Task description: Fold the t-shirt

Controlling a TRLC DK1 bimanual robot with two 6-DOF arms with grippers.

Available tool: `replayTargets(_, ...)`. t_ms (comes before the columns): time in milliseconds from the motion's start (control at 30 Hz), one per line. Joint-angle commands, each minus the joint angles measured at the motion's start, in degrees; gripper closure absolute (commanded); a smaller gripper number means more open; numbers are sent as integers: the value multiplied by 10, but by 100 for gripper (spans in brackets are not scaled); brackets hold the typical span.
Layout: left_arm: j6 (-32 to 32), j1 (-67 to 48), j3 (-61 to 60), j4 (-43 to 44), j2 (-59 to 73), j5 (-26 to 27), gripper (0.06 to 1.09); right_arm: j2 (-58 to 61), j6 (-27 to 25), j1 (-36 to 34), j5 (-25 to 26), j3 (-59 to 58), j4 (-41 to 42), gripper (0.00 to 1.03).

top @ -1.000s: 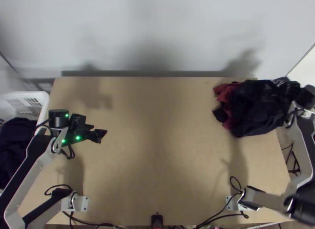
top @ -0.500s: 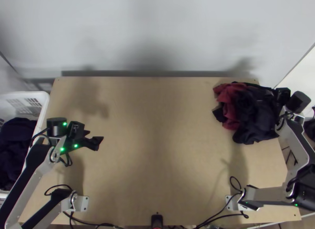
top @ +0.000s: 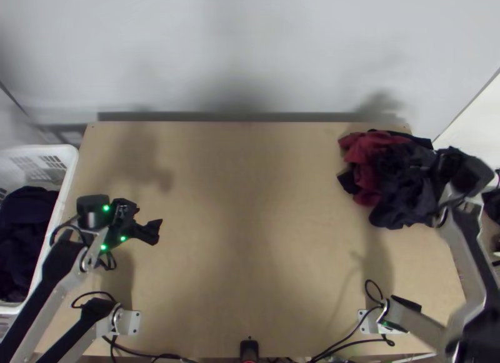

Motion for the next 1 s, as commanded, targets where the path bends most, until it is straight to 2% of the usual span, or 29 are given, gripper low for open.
replayTargets(0, 6, -92, -64, 125, -51, -164, 11, -192, -48, 139, 146, -133, 33, 4)
replayTargets(67, 27, -104, -102, 188, -87, -201, 11, -245, -56, 173, 154, -174, 35, 4)
replayTargets(133, 47, -104, -146, 247, -127, -215, 11, -287, -68, 202, 165, -207, 42, 4)
replayTargets(233, 76, -103, -200, 284, -185, -216, 11, -334, -75, 211, 171, -242, 49, 4)
replayTargets(333, 81, -92, -242, 285, -252, -216, 11, -382, -68, 233, 179, -272, 48, 4)
replayTargets(533, 117, -85, -321, 289, -366, -207, 11, -450, -45, 319, 243, -344, 49, 4)
replayTargets(700, 114, -72, -330, 236, -435, -173, 11, -519, -40, 358, 283, -391, 36, 4)
replayTargets(833, 115, -41, -331, 200, -471, -148, 11, -562, -33, 360, 283, -393, -39, 4)
replayTargets(967, 116, 7, -331, 192, -474, -115, 11, -584, -28, 357, 284, -394, -60, 4)
